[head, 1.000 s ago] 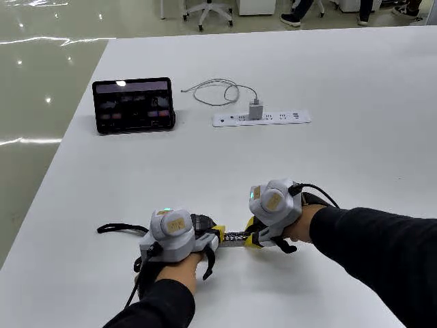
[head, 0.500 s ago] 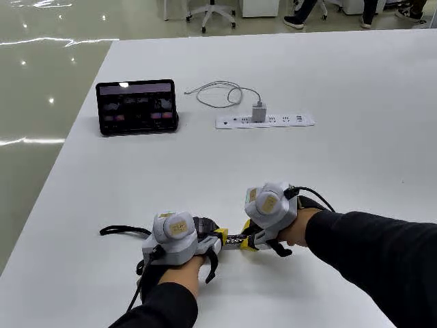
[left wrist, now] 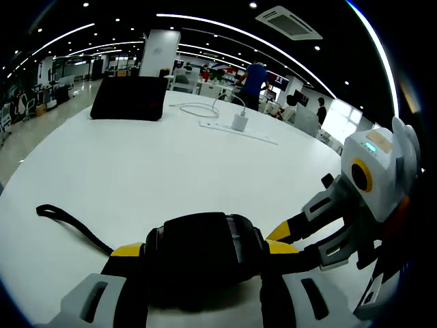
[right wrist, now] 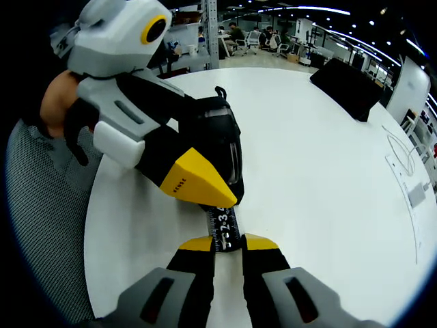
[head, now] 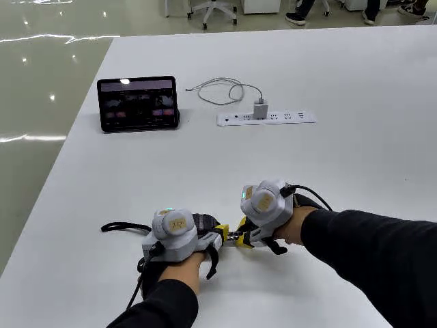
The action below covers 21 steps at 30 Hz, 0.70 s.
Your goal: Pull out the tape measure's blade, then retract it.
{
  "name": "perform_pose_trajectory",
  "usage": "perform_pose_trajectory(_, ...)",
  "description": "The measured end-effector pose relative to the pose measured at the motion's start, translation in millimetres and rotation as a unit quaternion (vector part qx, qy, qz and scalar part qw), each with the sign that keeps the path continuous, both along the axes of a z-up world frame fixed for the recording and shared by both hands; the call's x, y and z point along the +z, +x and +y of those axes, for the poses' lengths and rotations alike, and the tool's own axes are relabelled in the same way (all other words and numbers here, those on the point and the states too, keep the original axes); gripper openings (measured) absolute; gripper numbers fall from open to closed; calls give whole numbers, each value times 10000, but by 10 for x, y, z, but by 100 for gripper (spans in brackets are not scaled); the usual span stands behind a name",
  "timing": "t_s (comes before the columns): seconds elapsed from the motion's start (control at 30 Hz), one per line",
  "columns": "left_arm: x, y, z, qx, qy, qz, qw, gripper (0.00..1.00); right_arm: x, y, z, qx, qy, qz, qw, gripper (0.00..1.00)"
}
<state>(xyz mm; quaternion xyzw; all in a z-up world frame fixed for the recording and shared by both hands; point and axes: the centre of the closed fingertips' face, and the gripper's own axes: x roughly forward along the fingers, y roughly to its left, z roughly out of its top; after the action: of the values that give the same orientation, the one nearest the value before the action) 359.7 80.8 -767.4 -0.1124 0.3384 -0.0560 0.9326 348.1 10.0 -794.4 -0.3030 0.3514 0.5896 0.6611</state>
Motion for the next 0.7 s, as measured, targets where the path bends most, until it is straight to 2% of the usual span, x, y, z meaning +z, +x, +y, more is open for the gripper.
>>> perform_pose_trajectory(0.1,3,-2,-2,-16,-30,3,10000,62,8,1,22,-36,41,17,10000,11)
perform_pose_trajectory(0.17,2,1,-3,-17,-34,11,10000,62,12,-14,28,51,80,-54,9999,11)
perform_pose_trajectory(0.47,0,5,1,-15,-54,-8,10000,62,3,-30,87,14,150,25,9999,11)
perform_pose_trajectory(0.7,7,5,3,-10,-90,-18,10000,62,-5,-33,109,26,154,-25,9999,11)
